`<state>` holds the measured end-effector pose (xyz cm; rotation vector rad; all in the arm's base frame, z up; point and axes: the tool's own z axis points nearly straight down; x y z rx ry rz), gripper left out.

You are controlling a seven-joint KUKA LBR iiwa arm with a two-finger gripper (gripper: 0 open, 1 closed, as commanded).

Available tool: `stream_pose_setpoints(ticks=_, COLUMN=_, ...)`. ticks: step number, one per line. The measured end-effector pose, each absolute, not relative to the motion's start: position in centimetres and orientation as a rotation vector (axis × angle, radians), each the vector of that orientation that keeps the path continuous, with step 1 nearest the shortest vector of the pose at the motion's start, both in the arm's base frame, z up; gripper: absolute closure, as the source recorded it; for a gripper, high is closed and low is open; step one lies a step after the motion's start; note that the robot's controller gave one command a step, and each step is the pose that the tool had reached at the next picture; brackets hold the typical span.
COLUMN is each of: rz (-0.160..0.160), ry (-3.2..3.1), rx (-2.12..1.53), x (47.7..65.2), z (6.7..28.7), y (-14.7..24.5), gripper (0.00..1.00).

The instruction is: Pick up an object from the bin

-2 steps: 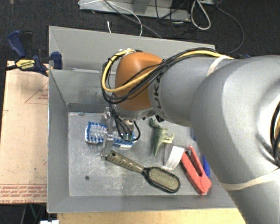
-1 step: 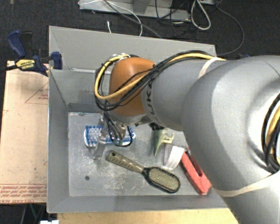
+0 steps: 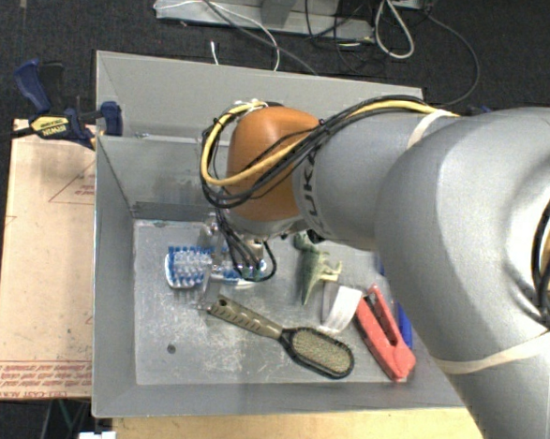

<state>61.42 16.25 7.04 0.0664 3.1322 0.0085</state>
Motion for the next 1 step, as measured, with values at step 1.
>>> stream_pose_setpoints(ticks=1, rz=0.014, ry=3.127, rx=0.153, x=61.01, z=7.07, y=17.09, gripper=0.00)
